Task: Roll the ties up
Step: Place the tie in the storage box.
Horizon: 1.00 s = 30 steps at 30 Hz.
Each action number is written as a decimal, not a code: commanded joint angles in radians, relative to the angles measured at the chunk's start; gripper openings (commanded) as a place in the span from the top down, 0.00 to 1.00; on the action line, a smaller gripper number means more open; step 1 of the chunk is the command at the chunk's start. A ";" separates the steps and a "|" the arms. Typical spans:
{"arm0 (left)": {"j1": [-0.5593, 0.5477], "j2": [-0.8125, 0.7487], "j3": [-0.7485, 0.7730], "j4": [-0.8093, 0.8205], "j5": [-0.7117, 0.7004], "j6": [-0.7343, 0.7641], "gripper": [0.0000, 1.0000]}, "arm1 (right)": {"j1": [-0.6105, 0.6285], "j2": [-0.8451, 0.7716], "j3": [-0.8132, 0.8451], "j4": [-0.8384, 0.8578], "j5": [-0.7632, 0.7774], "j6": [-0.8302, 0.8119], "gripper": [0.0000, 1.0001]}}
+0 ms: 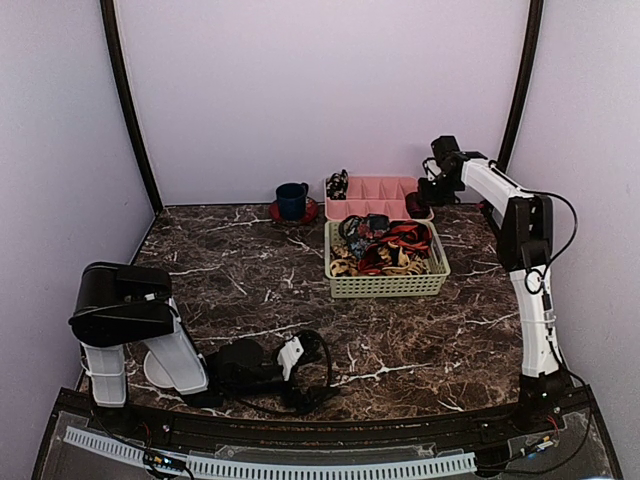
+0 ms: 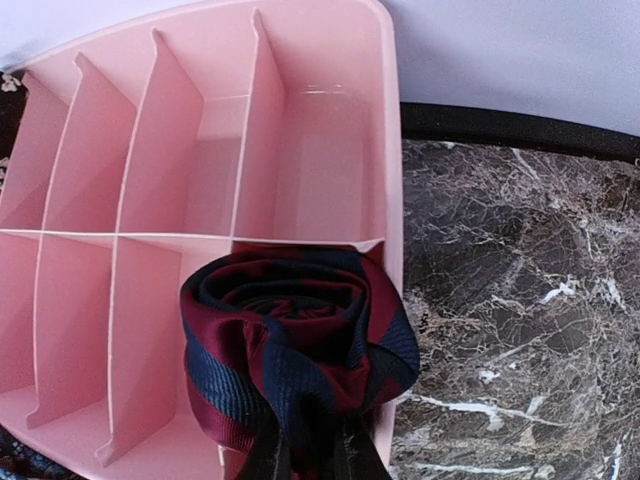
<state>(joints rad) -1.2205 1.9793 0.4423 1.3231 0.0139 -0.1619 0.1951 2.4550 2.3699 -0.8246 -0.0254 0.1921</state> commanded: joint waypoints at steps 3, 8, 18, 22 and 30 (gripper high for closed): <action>0.003 0.011 -0.016 0.049 -0.011 -0.007 0.01 | -0.003 0.103 -0.006 -0.075 0.037 -0.003 1.00; 0.003 0.023 -0.013 0.061 -0.007 -0.012 0.01 | -0.003 0.126 0.020 -0.089 0.058 -0.003 1.00; 0.003 0.028 -0.021 0.071 -0.002 -0.019 0.01 | 0.000 0.157 0.045 -0.097 0.056 -0.015 1.00; 0.003 0.029 -0.022 0.077 0.005 -0.021 0.01 | 0.014 0.106 -0.010 -0.044 0.074 -0.017 0.90; 0.003 0.026 -0.027 0.087 0.006 -0.019 0.01 | 0.027 -0.092 -0.191 0.176 0.080 -0.008 0.79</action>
<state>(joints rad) -1.2205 2.0087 0.4290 1.3754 0.0105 -0.1715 0.2123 2.4371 2.2478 -0.7242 0.0441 0.1905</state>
